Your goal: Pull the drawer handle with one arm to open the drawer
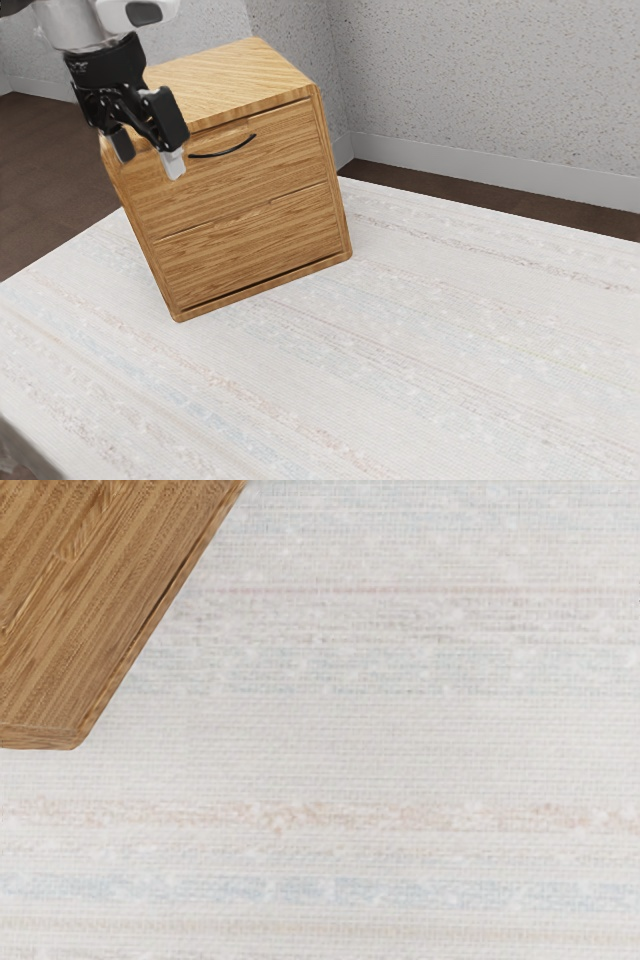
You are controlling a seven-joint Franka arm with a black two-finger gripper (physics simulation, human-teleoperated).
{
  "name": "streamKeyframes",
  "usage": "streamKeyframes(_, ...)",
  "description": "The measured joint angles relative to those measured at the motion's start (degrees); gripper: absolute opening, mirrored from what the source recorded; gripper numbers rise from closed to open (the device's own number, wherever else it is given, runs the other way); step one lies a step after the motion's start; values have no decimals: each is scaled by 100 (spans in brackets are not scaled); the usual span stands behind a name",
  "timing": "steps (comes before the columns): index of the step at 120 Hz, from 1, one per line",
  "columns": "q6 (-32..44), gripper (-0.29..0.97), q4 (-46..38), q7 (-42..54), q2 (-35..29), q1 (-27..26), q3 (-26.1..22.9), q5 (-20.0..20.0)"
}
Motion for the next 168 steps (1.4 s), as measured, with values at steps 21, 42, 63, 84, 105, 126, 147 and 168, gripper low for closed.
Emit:
streamKeyframes(21, 503, 68, 6, 198, -30, -167, -29, -1)
streamKeyframes(42, 741, 68, 54, 316, -186, -333, -191, 129)
streamKeyframes(63, 844, 68, 8, 406, -196, -516, -262, 545)
streamKeyframes(84, 888, 68, 2, 476, -211, -604, -388, 1014)
streamKeyframes(105, 1087, 68, -671, 527, -460, -685, -579, 1648)
streamKeyframes(126, 1572, 68, -1325, 582, -671, -287, -540, 2084)
streamKeyframes(147, 2085, 68, -1616, 744, -694, -114, -375, 2315)
streamKeyframes(168, 2305, 68, -1637, 960, -690, -256, -173, 2361)
